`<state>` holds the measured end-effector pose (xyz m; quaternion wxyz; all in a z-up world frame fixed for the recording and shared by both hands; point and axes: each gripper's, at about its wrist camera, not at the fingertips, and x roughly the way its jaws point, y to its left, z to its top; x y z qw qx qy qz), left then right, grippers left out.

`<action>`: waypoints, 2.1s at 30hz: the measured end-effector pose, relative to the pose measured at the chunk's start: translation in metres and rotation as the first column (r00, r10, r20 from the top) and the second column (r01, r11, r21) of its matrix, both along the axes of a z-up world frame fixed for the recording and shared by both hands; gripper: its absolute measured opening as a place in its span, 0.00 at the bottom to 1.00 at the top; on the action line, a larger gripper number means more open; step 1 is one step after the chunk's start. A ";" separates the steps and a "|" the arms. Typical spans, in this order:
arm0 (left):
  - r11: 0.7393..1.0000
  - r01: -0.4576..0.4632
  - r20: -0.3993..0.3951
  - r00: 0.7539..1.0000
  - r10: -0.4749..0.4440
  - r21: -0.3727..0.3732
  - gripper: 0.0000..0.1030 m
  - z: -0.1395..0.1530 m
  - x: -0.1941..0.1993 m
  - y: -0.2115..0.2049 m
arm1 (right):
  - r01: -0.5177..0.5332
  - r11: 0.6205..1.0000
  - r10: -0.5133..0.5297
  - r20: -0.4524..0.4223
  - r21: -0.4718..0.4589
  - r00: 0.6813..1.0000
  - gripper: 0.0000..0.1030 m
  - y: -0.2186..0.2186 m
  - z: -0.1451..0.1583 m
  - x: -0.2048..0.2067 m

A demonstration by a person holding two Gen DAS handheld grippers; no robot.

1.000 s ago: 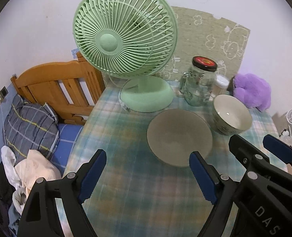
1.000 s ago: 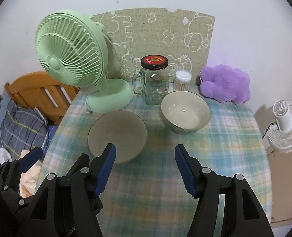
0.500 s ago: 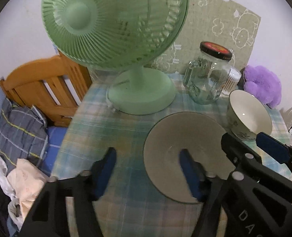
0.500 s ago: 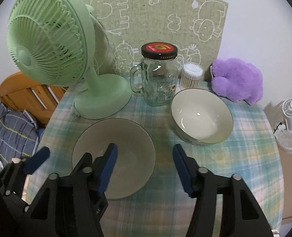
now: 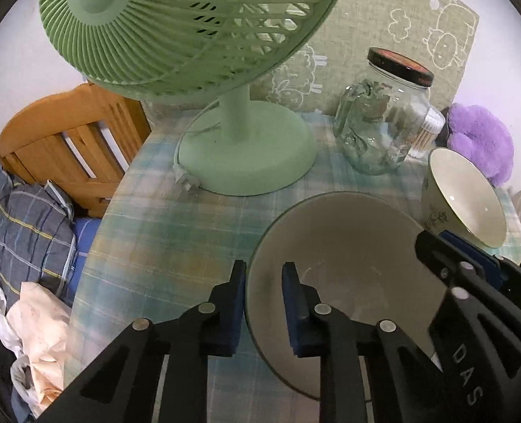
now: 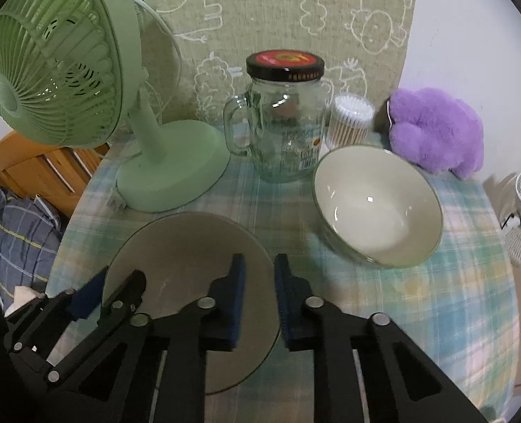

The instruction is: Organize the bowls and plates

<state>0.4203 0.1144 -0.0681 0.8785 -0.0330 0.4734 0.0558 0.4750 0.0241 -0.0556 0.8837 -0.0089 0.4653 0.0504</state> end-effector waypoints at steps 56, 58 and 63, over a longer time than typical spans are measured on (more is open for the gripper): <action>1.000 -0.004 -0.014 1.000 0.004 0.022 0.21 0.032 -0.043 -0.019 | 0.007 1.000 -0.007 -0.057 -0.009 0.998 0.15 -0.018 0.027 -0.038; 1.000 -0.006 -0.003 1.000 0.006 0.023 0.21 0.040 -0.050 -0.022 | 0.006 1.000 -0.006 -0.046 -0.004 0.999 0.15 -0.021 0.037 -0.046; 1.000 -0.016 0.022 1.000 0.016 0.018 0.21 0.062 -0.070 -0.028 | 0.002 1.000 -0.002 -0.017 0.000 1.000 0.15 -0.027 0.060 -0.065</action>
